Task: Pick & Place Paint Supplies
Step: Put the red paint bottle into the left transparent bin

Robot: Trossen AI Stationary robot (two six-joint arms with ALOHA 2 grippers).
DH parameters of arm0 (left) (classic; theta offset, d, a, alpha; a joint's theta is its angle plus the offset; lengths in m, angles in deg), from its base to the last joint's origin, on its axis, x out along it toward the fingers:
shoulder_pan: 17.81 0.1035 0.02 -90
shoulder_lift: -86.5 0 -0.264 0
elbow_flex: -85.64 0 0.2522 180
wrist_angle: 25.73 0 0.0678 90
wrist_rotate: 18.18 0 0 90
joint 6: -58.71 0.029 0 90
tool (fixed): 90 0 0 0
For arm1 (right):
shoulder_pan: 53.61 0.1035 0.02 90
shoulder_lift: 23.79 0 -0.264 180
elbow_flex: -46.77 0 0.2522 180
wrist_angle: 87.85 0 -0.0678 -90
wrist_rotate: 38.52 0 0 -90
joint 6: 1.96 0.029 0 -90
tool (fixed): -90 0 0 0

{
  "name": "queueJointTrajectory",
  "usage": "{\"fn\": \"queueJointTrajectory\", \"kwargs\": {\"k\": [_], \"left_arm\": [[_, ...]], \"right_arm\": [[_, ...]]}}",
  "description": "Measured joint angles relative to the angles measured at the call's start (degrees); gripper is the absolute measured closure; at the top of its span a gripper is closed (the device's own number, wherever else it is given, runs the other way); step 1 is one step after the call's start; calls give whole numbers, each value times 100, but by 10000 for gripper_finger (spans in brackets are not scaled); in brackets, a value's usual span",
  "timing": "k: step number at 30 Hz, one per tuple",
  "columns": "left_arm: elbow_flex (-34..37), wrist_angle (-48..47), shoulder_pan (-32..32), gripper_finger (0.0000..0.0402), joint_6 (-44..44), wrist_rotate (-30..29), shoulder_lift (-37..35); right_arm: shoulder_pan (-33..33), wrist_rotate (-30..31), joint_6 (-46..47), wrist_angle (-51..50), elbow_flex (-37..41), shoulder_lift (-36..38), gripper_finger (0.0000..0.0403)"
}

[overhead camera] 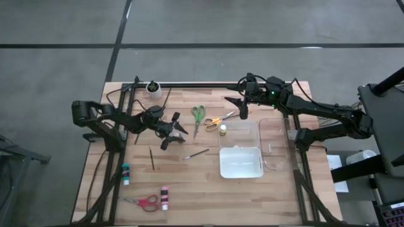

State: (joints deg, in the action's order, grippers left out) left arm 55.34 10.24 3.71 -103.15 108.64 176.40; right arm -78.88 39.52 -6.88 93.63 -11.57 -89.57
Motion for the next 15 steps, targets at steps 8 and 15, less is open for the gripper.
{"fn": "queueJointTrajectory", "kwargs": {"k": [8,15], "left_arm": [[0,26,-2,219,0,-24,-2],[0,197,-2,219,73,-24,-2]], "right_arm": [[1,0,0,0,0,0,186],[1,0,0,0,0,0,186]]}}
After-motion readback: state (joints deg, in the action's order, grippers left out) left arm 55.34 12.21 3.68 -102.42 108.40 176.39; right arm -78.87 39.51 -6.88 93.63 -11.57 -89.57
